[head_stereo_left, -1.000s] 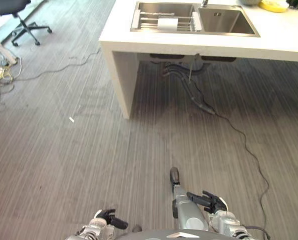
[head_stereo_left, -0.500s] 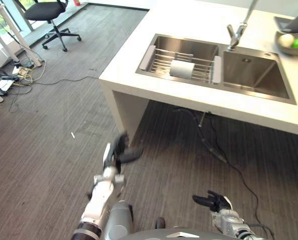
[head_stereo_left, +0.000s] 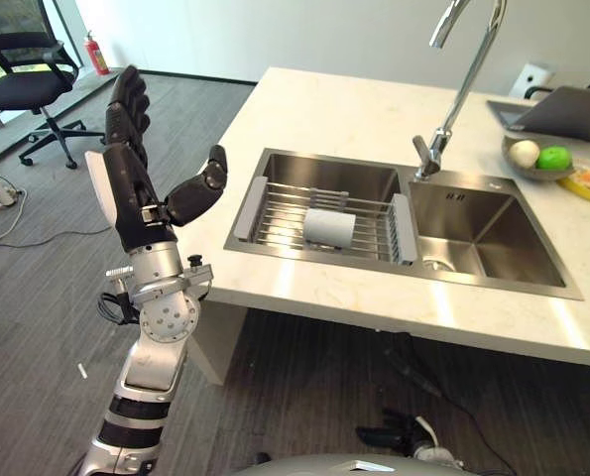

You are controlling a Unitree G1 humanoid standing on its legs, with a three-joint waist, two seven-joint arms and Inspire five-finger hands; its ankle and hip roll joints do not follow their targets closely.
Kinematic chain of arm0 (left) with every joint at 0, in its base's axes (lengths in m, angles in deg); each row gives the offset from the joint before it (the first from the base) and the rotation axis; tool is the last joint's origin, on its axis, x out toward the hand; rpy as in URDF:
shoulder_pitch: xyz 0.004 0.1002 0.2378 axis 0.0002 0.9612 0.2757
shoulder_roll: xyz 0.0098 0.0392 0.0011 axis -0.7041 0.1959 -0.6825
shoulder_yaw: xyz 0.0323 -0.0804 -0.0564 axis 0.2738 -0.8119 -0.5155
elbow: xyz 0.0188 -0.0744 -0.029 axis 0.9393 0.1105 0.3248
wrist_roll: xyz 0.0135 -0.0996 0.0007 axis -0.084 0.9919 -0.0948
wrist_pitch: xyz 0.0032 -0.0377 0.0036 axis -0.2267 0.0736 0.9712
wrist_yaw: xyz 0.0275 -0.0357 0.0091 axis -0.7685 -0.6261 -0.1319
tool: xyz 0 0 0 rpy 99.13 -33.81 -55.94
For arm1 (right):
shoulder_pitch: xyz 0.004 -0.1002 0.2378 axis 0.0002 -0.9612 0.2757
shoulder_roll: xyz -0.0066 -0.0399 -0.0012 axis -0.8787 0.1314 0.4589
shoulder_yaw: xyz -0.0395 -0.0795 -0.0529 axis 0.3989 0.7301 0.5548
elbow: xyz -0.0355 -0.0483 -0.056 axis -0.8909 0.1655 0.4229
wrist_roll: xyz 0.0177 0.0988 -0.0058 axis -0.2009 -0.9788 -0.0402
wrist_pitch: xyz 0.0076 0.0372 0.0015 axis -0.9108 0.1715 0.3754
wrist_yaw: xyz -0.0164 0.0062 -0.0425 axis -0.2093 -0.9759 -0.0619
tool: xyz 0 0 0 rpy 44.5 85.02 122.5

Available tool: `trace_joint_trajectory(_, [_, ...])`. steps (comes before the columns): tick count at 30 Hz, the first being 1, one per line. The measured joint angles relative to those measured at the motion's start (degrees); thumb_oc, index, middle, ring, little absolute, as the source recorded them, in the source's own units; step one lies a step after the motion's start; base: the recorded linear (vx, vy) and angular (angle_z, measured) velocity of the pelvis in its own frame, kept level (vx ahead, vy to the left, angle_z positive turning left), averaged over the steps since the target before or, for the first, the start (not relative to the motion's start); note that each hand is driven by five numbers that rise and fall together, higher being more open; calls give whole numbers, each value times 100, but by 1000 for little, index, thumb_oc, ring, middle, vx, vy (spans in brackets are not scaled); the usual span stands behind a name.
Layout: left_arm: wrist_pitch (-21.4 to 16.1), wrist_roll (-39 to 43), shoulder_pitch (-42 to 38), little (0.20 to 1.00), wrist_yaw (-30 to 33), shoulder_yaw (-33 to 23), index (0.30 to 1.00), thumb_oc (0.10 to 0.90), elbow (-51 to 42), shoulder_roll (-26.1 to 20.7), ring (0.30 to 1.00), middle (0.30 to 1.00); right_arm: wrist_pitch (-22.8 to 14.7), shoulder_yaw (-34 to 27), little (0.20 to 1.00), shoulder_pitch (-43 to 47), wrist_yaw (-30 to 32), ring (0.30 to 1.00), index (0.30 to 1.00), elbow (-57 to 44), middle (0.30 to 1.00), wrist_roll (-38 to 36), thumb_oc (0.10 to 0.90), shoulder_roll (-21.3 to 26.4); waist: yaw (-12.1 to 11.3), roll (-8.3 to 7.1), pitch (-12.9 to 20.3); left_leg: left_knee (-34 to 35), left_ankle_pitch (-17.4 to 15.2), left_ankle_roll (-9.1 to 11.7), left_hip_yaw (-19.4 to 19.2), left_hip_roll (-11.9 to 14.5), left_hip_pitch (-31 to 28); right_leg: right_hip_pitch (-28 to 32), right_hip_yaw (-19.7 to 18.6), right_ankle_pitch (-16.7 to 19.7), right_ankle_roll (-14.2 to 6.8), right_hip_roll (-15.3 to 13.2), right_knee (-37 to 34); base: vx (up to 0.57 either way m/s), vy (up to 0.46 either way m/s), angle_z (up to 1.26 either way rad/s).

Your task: Place the dishes in the dishwasher.

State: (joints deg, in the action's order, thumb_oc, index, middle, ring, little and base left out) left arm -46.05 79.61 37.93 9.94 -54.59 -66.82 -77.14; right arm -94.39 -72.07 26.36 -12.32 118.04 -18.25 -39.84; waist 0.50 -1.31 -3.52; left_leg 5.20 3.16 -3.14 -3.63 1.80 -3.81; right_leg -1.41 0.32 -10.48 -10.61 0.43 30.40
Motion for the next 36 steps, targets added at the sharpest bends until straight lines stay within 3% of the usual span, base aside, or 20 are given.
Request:
trace_joint_trajectory(1, [14, -113, 1, 900, -132, 109, 900, 800, 8, -335, 900, 900, 22, -43, 900, 70, 2, 900, 900, -55, 900, -1, 800, -19, 56, 39, -85, 1, -162, 76, 46, 36, -77, -300, -55, -84, -100, -31, 560, 242, -99, -3])
trace_joint_trajectory(2, [14, -297, 23, 900, -400, 205, 900, 800, 49, -524, 900, 900, 44, -42, 900, 117, -8, 900, 900, -29, 900, 70, 800, -14, 64, 3, -118, -1, -200, 173, 0, 16, -181, -515, -4, -388, 157, -299, 301, 96, -77, -4])
trace_joint_trajectory(4, [10, -322, -49, 900, -594, 338, 900, 800, 202, -484, 900, 900, 55, -38, 900, 247, -70, 900, 900, 27, 900, 142, 800, -7, 137, 52, -150, -1, -224, 283, 59, 66, -190, -708, -161, -276, 204, -504, -831, 173, -112, 12])
trace_joint_trajectory(5, [10, -322, -49, 900, -594, 338, 900, 800, 202, -484, 900, 900, 55, -38, 900, 247, -70, 900, 900, 27, 900, 142, 800, -7, 137, 52, -150, -1, -224, 283, 59, 66, -190, -708, -161, -276, 204, -504, -831, 172, -152, 26])
trace_joint_trajectory(6, [93, -326, -102, 900, -943, 366, 900, 800, 582, -626, 900, 900, 83, -36, 900, 324, -167, 900, 900, 68, 900, 176, 800, -15, 213, 96, -195, 0, -327, 451, 124, 182, -276, -844, -310, 443, 195, -640, -1823, 64, -75, 15])
trace_joint_trajectory(7, [207, -346, -92, 900, -1091, 371, 900, 800, 728, -725, 900, 900, 99, -39, 900, 318, -195, 900, 900, 80, 900, 177, 800, -18, 215, 74, -185, 0, -340, 499, 114, 222, -356, -742, -214, 960, 232, -652, -2079, 110, -138, 17])
trace_joint_trajectory(8, [272, -349, -78, 900, -1191, 375, 900, 800, 787, -777, 900, 900, 100, -44, 900, 307, -211, 900, 900, 79, 900, 175, 800, -8, 217, 105, -191, 0, -366, 535, 119, 266, -403, -666, -147, 1115, 365, -634, -2149, 48, -63, 11])
trace_joint_trajectory(9, [476, -531, -42, 900, -1499, 379, 900, 800, 932, -881, 900, 900, 123, -50, 900, 372, -245, 900, 900, 76, 900, 180, 800, 124, 218, 328, -244, -3, -354, 570, 124, 444, -529, -315, -13, 1213, 570, -441, -2547, 73, -105, 12])
trace_joint_trajectory(11, [569, -784, -37, 900, -1689, 379, 900, 800, 987, -871, 900, 900, 207, -40, 900, 360, -283, 900, 900, 142, 900, 232, 800, 272, 184, 482, -192, -5, -268, 644, 74, 588, -561, 7, 63, 1409, 747, -285, -3075, 64, -88, 11])
trace_joint_trajectory(14, [637, -1238, -197, 900, -1924, 385, 900, 800, 1001, -1232, 900, 900, 307, -36, 900, 336, -393, 900, 900, 155, 900, 393, 800, 430, 173, 511, -174, -15, -109, 895, 68, 699, -636, 388, 130, 1560, 901, -164, -3617, 77, -82, 6])
trace_joint_trajectory(18, [764, -2057, -1349, 900, -2144, 641, 900, 800, 1299, -2185, 900, 900, 332, -65, 900, 333, -495, 900, 900, 320, 900, 389, 800, 698, 193, 516, -169, -129, 144, 1295, 138, 743, -592, 472, 272, 1522, 911, -133, -3616, -3, -92, 9])
trace_joint_trajectory(21, [820, -2232, -2349, 900, -2230, 1145, 900, 800, 1381, -2383, 900, 900, 416, -123, 900, 338, -520, 900, 900, 393, 900, 390, 800, 692, 286, 383, -233, -713, 143, 1327, 170, 639, -91, 456, 558, 1497, 882, -264, -3619, 4, -23, 55])
trace_joint_trajectory(23, [749, -2252, -2683, 900, -2251, 1376, 900, 800, 1371, -2374, 900, 900, 452, 73, 900, 423, -611, 900, 900, 412, 900, 396, 800, 654, 292, 165, -332, -1259, 49, 1396, -83, 474, 283, 504, 576, 1422, 1029, -494, -3614, 69, 24, 28])
trace_joint_trajectory(24, [718, -2256, -2667, 900, -2270, 1471, 900, 800, 1360, -2387, 900, 900, 446, 88, 900, 407, -632, 900, 900, 415, 900, 402, 800, 669, 289, 214, -310, -868, 21, 1393, -145, 406, 150, 509, 546, 1416, 1026, -497, -3615, 92, 18, -6])
trace_joint_trajectory(26, [661, -2251, -2632, 900, -2430, 1570, 900, 800, 1357, -2398, 900, 900, 445, 1, 900, 416, -659, 900, 900, 403, 900, 401, 800, 743, 333, 499, -295, -53, 242, 1072, -175, 370, -89, 536, 491, 1358, 976, -329, -3619, 72, 11, -18])
trace_joint_trajectory(27, [606, -2141, -2521, 900, -2504, 1570, 900, 800, 1367, -2375, 900, 900, 448, -57, 900, 400, -651, 900, 900, 407, 900, 396, 800, 748, 374, 682, -258, 4, 151, 897, -301, 430, -174, 581, 464, 1345, 959, -200, -3618, 81, 23, -15])
trace_joint_trajectory(28, [592, -1954, -2417, 900, -2570, 1569, 900, 800, 1384, -2324, 900, 900, 472, -48, 900, 360, -644, 900, 900, 409, 900, 395, 800, 730, 408, 748, -214, 4, 45, 874, -328, 445, -212, 602, 454, 1338, 929, -180, -3621, 115, 24, -13])
trace_joint_trajectory(31, [690, -1604, -2248, 900, -2890, 1576, 900, 800, 1405, -2343, 900, 900, 528, -34, 900, 246, -746, 900, 900, 400, 900, 396, 800, 571, 404, 723, -221, 2, -201, 857, -350, 480, -284, 639, 433, 1353, 862, -176, -3644, 64, 11, -7])
trace_joint_trajectory(36, [968, -1104, -1865, 900, -3303, 1569, 900, 800, 1376, -2428, 900, 900, 640, -7, 900, 162, -850, 900, 900, 409, 900, 401, 800, 515, 305, 599, -161, 1, -237, 793, -349, 354, -319, 672, 425, 1341, 802, -303, -3643, 24, 8, 1])
